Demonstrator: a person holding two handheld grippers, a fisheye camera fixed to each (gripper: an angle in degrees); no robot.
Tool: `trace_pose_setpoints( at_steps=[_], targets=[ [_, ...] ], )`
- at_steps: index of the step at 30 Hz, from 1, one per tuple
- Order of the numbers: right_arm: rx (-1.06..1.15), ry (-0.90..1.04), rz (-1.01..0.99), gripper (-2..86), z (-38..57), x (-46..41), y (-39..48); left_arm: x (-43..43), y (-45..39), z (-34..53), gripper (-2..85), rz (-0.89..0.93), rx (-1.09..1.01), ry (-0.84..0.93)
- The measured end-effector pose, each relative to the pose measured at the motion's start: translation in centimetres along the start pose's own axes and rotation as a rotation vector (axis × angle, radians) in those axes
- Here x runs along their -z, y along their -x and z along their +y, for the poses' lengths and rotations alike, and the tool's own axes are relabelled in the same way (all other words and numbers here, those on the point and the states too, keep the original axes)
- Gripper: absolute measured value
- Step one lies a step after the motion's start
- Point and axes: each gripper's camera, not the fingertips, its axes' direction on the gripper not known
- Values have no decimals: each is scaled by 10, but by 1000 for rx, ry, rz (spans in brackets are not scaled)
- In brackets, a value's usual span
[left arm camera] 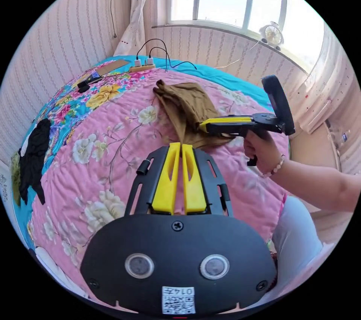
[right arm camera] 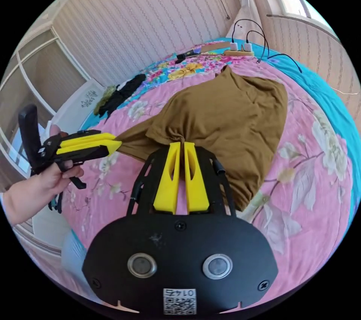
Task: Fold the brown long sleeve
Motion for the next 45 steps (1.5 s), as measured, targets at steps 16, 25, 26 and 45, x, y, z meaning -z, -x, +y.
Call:
trace_pose_setpoints(
  at_steps=[16,25,26,45],
  targets=[
    [-354,184,-264,6,264,255,28,298,-65,392,-9,126,588,-158],
    [-195,-7,-772,5,235,357,73,471,-64,439,-10,191,385,-718],
    [-180,-59,-876,5,229,374,81,482,-64,442,-10,179,378,-755],
    [325,-611,-660,4,-50,498,224,662,77,215,-10,-125,286,-1095]
  ],
)
